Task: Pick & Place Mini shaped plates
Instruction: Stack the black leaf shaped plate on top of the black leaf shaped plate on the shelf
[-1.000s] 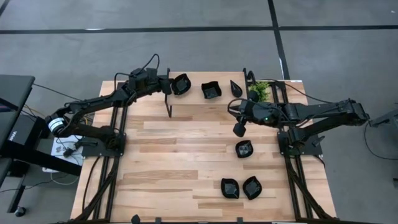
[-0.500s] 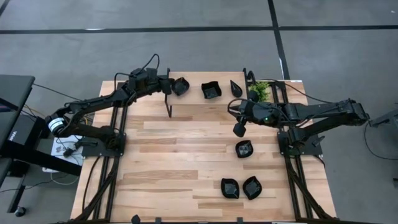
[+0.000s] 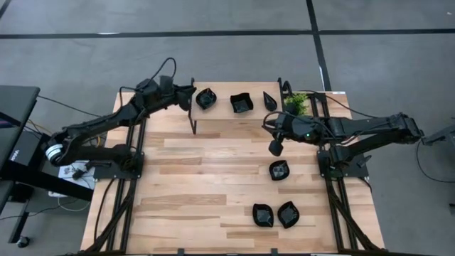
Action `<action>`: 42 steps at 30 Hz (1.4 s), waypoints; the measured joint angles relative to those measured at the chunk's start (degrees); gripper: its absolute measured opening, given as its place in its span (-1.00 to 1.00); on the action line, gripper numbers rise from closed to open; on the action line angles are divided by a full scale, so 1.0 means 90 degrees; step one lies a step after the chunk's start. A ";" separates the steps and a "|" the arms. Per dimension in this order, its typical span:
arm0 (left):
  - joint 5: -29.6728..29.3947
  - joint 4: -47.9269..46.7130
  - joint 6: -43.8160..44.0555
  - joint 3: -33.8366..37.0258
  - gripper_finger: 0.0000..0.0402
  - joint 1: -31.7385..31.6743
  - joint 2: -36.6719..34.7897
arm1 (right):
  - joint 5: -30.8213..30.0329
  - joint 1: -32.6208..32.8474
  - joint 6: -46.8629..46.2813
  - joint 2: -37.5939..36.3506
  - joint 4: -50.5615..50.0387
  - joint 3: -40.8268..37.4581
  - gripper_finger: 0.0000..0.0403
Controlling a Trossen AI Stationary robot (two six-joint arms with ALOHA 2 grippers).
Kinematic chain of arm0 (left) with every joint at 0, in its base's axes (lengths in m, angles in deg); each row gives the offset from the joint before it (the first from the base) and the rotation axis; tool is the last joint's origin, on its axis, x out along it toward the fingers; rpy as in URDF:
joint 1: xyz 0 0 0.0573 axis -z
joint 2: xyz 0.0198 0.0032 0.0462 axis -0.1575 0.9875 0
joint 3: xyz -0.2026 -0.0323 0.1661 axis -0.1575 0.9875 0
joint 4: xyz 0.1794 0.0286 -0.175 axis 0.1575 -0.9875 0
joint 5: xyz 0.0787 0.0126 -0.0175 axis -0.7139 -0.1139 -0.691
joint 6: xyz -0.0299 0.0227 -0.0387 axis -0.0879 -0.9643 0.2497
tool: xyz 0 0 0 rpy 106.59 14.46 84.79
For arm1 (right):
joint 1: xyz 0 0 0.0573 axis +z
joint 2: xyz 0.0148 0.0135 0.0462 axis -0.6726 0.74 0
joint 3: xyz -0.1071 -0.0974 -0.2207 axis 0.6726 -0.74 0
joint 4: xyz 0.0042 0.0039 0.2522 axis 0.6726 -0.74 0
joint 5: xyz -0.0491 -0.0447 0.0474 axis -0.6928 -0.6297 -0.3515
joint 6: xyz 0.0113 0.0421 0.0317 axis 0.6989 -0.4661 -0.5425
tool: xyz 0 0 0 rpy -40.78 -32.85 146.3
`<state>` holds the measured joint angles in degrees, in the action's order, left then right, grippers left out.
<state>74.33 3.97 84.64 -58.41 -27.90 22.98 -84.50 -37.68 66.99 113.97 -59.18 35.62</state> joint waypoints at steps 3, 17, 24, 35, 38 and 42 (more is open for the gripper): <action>-0.0003 -0.0034 -0.0001 0.0000 -0.47 0.0394 -0.0330 | 0.0005 0.0121 0.0000 -0.0128 -0.0066 -0.0005 -0.68; -0.0463 0.0006 0.0219 0.0012 -0.47 0.4187 -0.0204 | 0.0008 0.0944 -0.0697 -0.0893 -0.0529 -0.0002 -0.68; -0.2243 0.0464 0.0331 0.0017 -0.47 0.5933 0.0154 | 0.0204 0.1696 -0.1443 -0.0947 -0.0656 -0.0002 -0.68; -0.2474 0.0884 0.0634 0.0017 -0.47 0.6561 0.0623 | 0.0226 0.2740 -0.2213 -0.0258 -0.0448 -0.0002 -0.68; -0.2481 0.0895 0.0501 0.0017 -0.47 0.6558 0.0706 | 0.0175 0.2938 -0.2189 -0.0040 0.0089 -0.0002 -0.68; -0.2501 0.0941 0.0540 0.0017 -0.47 0.6567 0.0720 | 0.0153 0.3072 -0.1614 0.0191 0.0899 -0.0002 -0.68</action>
<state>51.82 12.44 89.50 -58.25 31.21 29.46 -83.12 -10.02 52.46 115.69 -51.09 35.60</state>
